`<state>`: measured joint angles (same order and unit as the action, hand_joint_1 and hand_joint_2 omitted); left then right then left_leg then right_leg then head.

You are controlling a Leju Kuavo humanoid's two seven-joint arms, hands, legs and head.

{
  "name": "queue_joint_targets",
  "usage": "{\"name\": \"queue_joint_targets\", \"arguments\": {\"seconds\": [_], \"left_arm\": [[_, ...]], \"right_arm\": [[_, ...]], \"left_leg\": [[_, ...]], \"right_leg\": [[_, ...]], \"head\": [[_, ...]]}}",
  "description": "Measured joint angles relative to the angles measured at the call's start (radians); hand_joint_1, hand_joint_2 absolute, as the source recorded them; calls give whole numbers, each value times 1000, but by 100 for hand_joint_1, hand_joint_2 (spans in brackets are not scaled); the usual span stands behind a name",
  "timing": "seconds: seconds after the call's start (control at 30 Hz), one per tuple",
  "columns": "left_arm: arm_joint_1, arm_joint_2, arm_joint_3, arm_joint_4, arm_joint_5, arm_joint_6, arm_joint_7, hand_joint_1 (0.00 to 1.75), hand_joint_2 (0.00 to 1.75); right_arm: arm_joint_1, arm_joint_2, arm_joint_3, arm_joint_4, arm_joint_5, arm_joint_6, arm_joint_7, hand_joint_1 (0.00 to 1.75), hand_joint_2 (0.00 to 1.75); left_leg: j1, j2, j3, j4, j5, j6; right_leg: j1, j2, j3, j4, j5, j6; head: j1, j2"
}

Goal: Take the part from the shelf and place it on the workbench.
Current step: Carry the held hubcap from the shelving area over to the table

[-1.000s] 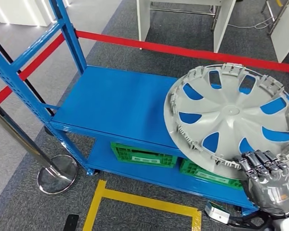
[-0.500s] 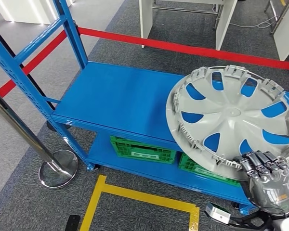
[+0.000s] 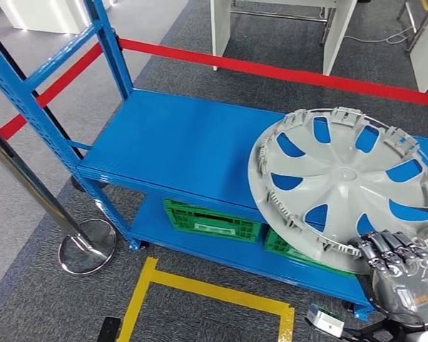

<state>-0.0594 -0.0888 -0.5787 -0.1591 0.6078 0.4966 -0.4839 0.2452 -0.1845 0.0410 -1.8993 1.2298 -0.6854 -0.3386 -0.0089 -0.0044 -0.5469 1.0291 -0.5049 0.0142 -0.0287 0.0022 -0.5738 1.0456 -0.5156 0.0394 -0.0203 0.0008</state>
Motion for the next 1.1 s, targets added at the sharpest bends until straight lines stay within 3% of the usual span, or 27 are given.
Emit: {"name": "queue_joint_targets", "arguments": {"seconds": [0.1,0.2,0.23,0.27,0.3,0.37,0.43,0.53,0.6,0.7,0.73,0.77,0.8,0.87,0.93,1.03,1.1], "left_arm": [[0,1,-1,0,1,2,2,0,175],[0,1,-5,0,1,3,3,0,175],[0,1,-6,0,1,3,5,0,175],[1,1,-7,0,1,3,6,0,175],[1,1,-7,0,1,3,7,0,175],[1,1,-7,0,1,3,8,0,175],[0,3,-8,0,1,3,8,0,175],[0,4,-8,0,1,4,9,0,175],[0,3,-9,0,-1,3,13,0,175],[-1,0,-15,0,-4,2,21,0,175],[-1,-1,-16,0,-4,1,23,0,175],[0,-2,-17,0,-4,0,25,0,175],[0,-2,-17,0,-4,-1,27,0,175],[-1,-3,-17,0,-4,-4,30,0,175],[-1,-3,-17,0,-3,-9,33,0,175],[-1,-3,-17,0,-2,-19,39,0,175],[-1,-3,-17,0,-2,-21,43,0,175]], "right_arm": [[3,0,1,2,9,0,9,175,175],[2,0,1,2,18,0,23,175,175],[2,0,1,2,20,0,24,175,175],[3,0,1,3,21,0,25,175,175],[3,0,2,3,22,0,25,175,175],[3,0,2,3,23,0,25,175,175],[2,0,2,3,24,0,27,175,175],[2,0,2,3,24,0,31,175,175],[3,-2,3,4,24,0,33,175,175],[3,-6,4,6,23,0,36,175,175],[3,-6,4,7,23,0,37,175,175],[4,-7,4,8,22,0,37,175,175],[5,-7,5,9,21,0,38,175,175],[7,-9,6,11,20,0,39,175,175],[7,-10,6,12,17,0,43,175,175],[12,-13,7,14,8,-1,57,175,175],[16,-14,8,14,5,0,62,175,175]], "left_leg": [[3,1,-17,39,-30,-12],[7,2,-99,220,-119,-22],[8,2,-124,272,-134,-22],[8,2,-136,292,-130,-20],[7,2,-129,272,-105,-16],[4,1,-77,146,-29,0],[-3,1,-33,40,12,13],[-6,2,-23,3,14,20],[-1,2,-18,-17,25,24],[0,3,-16,-28,33,31],[-2,3,-16,-28,33,31],[-3,3,-16,-27,33,32],[-3,3,-16,-25,32,32],[-3,1,-17,-17,29,29],[-6,-1,-24,-2,27,22],[-9,-2,-35,7,31,10],[-7,-2,-41,24,8,-2]], "right_leg": [[-2,-2,-2,1,2,-18],[-1,-5,-3,0,1,-27],[0,-6,-3,0,1,-28],[1,-6,-2,0,1,-28],[3,-5,-1,0,0,-28],[5,-3,2,0,0,-28],[7,-2,0,-1,1,-25],[7,-4,-5,-8,7,-10],[8,-4,-16,7,-10,-2],[8,-3,-88,162,-91,4],[8,-3,-113,216,-110,7],[8,-3,-126,242,-110,9],[7,-3,-121,233,-93,11],[6,-4,-61,113,-28,11],[7,-3,-7,9,7,5],[9,0,-2,-6,12,-9],[6,-2,-6,-9,20,-22]], "head": [[-4,0],[-6,0],[-6,0],[-6,0],[-6,0],[-6,0],[-6,0],[-8,0],[-5,0],[-1,0],[-1,0],[-1,0],[-1,0],[-1,0],[0,0],[-2,0],[-3,0]]}}
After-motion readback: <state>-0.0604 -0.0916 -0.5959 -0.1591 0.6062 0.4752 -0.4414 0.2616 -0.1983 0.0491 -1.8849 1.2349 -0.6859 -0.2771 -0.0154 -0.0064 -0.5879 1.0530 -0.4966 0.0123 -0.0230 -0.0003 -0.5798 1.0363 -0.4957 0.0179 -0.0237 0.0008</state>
